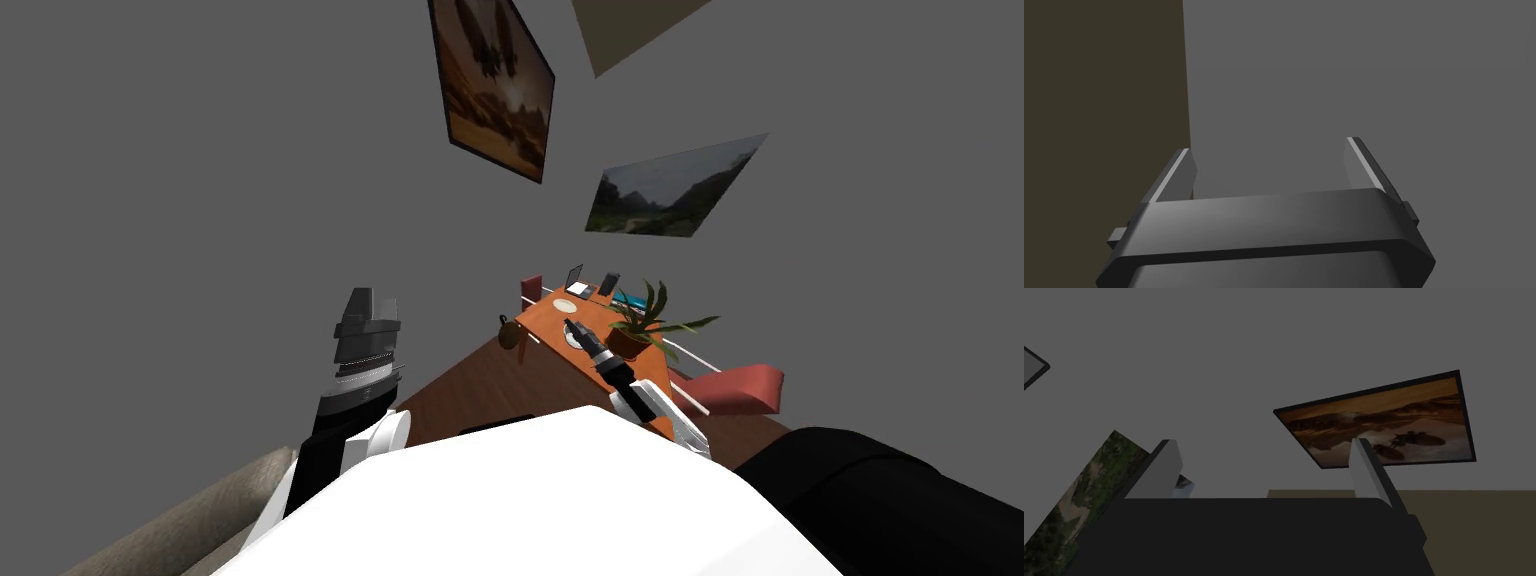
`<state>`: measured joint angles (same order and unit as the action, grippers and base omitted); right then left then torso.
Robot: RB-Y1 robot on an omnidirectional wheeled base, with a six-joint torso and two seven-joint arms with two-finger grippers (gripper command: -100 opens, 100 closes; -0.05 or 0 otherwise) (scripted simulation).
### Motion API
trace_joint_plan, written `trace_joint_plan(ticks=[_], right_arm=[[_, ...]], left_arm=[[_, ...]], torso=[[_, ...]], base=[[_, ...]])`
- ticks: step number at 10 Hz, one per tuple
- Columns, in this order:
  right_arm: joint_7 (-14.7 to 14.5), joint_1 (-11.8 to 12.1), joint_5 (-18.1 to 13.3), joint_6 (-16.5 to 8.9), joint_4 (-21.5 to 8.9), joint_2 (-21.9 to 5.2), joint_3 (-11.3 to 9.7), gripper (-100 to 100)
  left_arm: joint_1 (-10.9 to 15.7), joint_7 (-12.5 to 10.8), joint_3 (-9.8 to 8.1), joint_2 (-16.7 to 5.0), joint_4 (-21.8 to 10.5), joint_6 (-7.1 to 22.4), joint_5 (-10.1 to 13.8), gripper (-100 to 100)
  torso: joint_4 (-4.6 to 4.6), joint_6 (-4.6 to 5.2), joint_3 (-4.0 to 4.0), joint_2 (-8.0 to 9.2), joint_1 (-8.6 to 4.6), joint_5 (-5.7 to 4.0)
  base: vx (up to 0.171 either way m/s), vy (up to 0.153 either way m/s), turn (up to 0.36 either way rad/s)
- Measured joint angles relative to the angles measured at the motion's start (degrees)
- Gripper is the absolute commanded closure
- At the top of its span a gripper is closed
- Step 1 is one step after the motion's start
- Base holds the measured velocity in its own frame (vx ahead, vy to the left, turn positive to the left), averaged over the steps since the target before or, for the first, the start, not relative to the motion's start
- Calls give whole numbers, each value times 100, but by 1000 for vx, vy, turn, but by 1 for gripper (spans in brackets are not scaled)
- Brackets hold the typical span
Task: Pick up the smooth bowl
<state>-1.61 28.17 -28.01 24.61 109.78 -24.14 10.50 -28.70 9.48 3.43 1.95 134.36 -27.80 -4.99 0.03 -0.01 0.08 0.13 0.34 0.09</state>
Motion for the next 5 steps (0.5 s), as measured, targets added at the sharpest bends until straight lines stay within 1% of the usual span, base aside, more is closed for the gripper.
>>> trace_joint_plan(ticks=[1, 2, 3, 4, 5], right_arm=[[-32, 39, -137, -17, -89, -53, 23, -100], [-63, 47, -312, -81, -206, -151, 30, -100], [-90, 12, -423, -101, -354, -203, 41, -100], [-127, -2, -605, -133, -514, -296, 45, -100], [-167, 10, -692, -106, -658, -327, 74, -100]], left_arm=[[-1, 0, -1, 0, 0, 0, 0, 0], [0, 0, 0, 0, 0, 0, 0, 0], [-1, 0, -1, 0, 0, 0, 0, 0], [0, 0, 0, 0, 0, 0, 0, 0], [-1, 0, -1, -1, 0, 0, 0, 0]], torso=[[-1, 7, 0, 0, -6, -1], [-1, 0, -2, -3, 0, 0], [-1, 7, -1, 0, -10, -2], [0, 2, 2, 3, -10, -2], [1, 9, 3, 5, -19, -4]], base=[[26, 107, 310], [20, 75, 129], [6, 80, 284], [13, 52, 139], [21, 59, 301]])
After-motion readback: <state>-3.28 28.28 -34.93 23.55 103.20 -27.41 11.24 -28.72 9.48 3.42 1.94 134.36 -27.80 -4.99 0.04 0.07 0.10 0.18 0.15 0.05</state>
